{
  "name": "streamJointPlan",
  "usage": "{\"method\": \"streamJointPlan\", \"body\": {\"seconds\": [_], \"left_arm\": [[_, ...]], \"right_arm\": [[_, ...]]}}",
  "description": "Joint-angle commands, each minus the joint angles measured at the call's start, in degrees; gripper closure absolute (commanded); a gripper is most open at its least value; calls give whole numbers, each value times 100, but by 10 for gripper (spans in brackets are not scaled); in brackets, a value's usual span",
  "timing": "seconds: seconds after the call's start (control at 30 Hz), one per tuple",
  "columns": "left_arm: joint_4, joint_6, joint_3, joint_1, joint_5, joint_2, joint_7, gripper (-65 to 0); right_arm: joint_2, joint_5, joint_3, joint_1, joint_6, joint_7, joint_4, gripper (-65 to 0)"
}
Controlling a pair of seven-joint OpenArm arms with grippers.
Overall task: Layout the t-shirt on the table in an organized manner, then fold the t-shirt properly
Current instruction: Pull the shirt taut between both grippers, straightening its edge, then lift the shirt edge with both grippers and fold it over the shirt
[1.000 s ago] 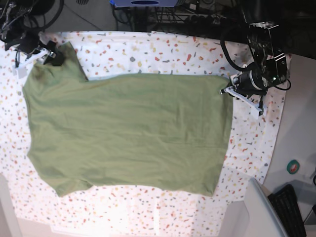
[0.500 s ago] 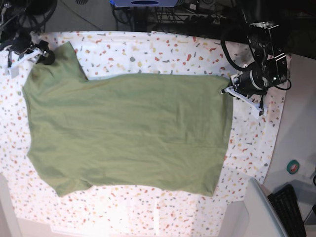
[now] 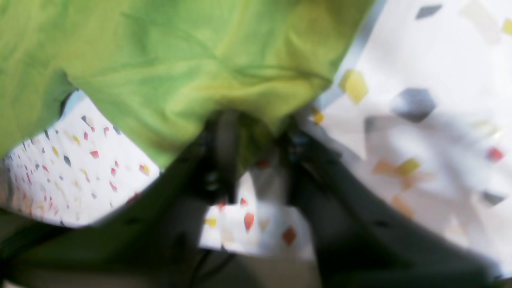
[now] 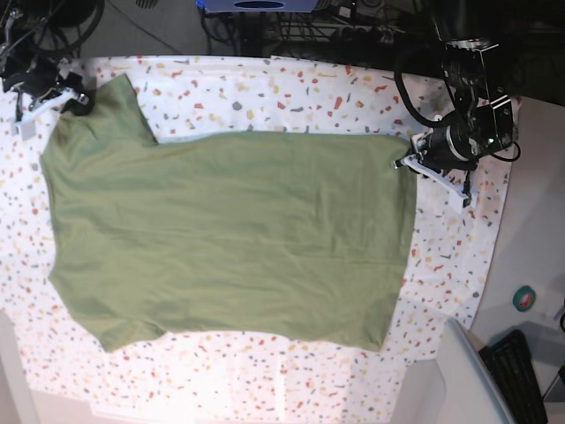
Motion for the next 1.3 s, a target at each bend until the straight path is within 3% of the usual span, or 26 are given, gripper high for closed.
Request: {"method": "streamJointPlan", "body": {"seconds": [0.0,0.33,0.53,0.77,1.03,1.17,1.27], "left_arm": [[84,-23,-11,-46,-53,-47,-51,0],[164,-23,-20,191,-80,-38,-51,0],[1113,-23,-415,816,-88,103,-51,0],[1711,-23,-714,1246,-88,155,-33,0],[1904,-31,-714,1070,-124,173,-25,0],[1851,-31,-750,947,-642,164,-25,0],[1728,-23,-758,763,-730,155,-25,0]], "right_arm": [[72,38,11,1,6,-6,63,0],[327,38,46,36,6,-788,318,0],[318,38,37,-447,6,-929,1373,0],[318,29,11,-702,-3,-1114,1848,0],[345,20,-86,-140,-29,-1413,1962,0],[556,12,-605,159,-38,-1395,1927,0],[600,12,-798,414,-319,-1369,1918,0]]}}
